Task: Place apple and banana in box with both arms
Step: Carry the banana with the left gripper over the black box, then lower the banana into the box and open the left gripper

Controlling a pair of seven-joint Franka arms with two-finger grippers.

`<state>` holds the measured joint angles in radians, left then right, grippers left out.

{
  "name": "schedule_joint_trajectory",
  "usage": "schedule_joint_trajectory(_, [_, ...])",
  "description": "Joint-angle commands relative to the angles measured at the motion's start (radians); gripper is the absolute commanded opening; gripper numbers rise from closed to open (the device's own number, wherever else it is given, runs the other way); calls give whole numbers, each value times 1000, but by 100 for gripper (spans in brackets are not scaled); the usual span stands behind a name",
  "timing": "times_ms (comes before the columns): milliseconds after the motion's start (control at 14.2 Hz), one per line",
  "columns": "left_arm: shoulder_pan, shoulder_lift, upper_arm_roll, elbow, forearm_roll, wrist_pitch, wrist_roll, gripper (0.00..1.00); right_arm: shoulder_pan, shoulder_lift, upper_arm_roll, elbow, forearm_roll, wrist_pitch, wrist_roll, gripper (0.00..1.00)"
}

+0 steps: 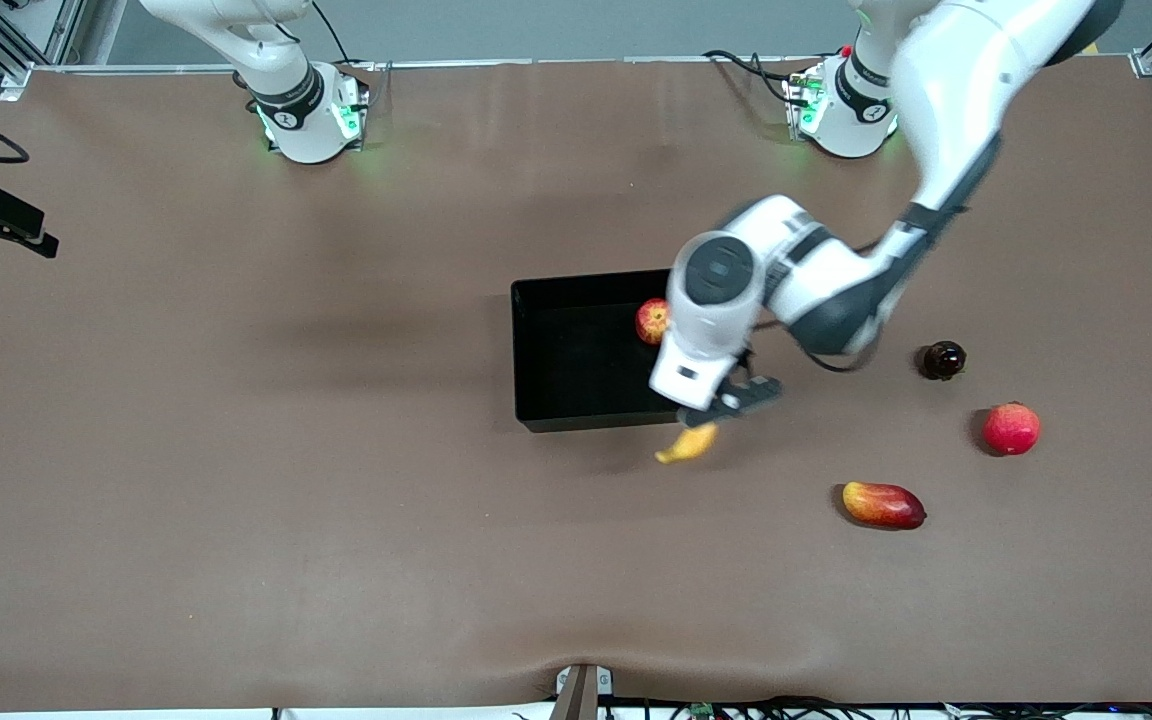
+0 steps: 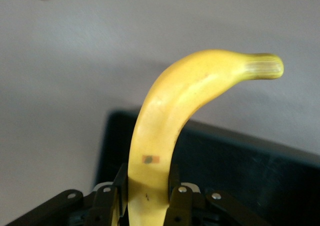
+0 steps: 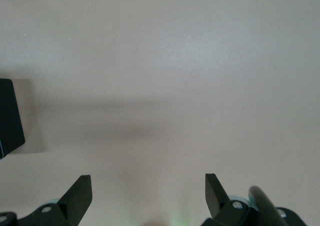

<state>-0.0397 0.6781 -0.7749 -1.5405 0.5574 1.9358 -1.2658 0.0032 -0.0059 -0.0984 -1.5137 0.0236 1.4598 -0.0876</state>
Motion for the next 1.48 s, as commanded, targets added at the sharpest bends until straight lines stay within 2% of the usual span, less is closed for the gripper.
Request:
schedule_joint_trajectory(0, [-81,14,5,6,1,41,-53,0,1,4,0,15,-10,11,-9,100])
schedule_joint_trajectory(282, [-202,58,19,6,15,121,-161,0,3,4,0,15,-11,25,-9,100])
schedule_joint_trajectory(634, [-238,148,42,8,10,181,-165,0,9,15,0,15,-4,31,-4,100])
schedule_joint_trajectory(916, [-310,198,107,14,4,272,-164,2,14,26,0,15,-8,28,-6,100])
schedule_joint_trajectory(987, [-327,201,130,14,4,273,-159,13,9,29,0,15,-7,36,-6,100])
schedule_joint_trajectory(1057, [-330,202,144,14,4,273,-147,34,8,46,0,18,-7,40,-4,100])
schedule_joint_trajectory(1198, [-330,199,151,16,15,275,-141,100,12,58,0,38,-5,45,2,100])
schedule_joint_trajectory(1410, [-302,150,149,66,35,258,-142,100,7,64,-1,49,-16,76,-3,100])
